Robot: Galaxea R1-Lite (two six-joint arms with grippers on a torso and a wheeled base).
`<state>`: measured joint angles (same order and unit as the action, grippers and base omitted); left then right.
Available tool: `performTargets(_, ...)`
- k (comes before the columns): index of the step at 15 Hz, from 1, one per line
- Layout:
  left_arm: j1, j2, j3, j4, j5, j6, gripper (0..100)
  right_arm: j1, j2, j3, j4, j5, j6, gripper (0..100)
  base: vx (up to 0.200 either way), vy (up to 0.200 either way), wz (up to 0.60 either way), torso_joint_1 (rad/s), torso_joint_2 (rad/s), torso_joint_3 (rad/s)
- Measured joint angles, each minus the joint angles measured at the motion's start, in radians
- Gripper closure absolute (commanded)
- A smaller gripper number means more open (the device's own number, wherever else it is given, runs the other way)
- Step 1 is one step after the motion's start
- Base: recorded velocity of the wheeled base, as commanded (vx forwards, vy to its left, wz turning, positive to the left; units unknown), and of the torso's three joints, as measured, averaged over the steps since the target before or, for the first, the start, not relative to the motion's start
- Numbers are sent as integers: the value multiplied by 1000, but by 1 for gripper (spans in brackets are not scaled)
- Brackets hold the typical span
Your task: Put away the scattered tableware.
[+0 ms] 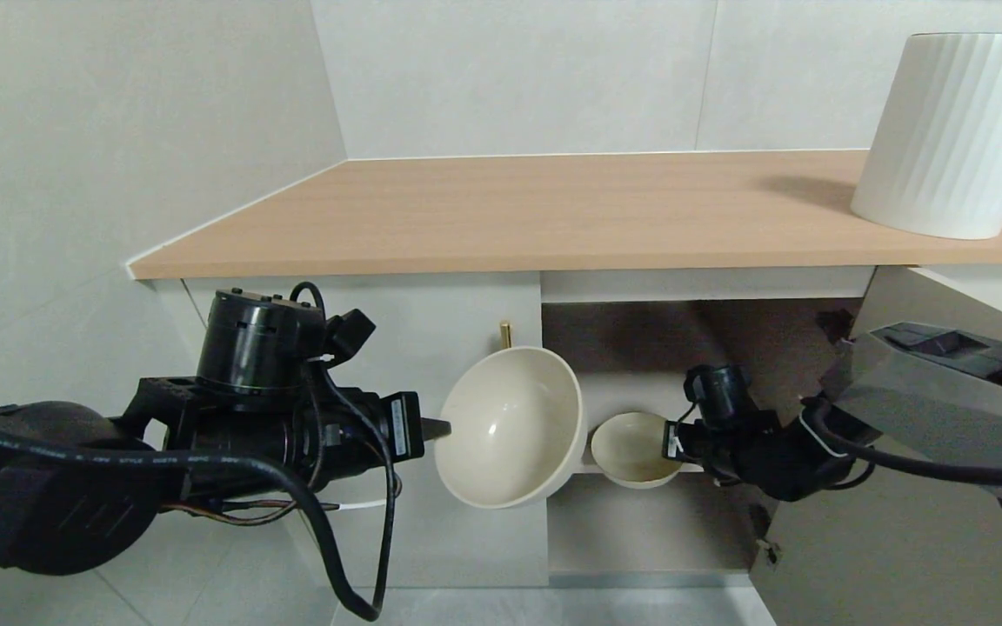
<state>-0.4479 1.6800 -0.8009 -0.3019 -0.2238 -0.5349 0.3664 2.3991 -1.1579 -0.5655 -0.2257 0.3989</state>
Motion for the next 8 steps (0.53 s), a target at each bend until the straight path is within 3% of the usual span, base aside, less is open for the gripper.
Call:
performTargets(4,-7,14,0,0,0,0,100,-18,81,-107,-2,-99,14,100,0,0,0,0,0,0)
performTargets(8,-11,36,-1,1,1,1,100,-37,129,-176,1,-134,22,100,0,0,0,0,0,0)
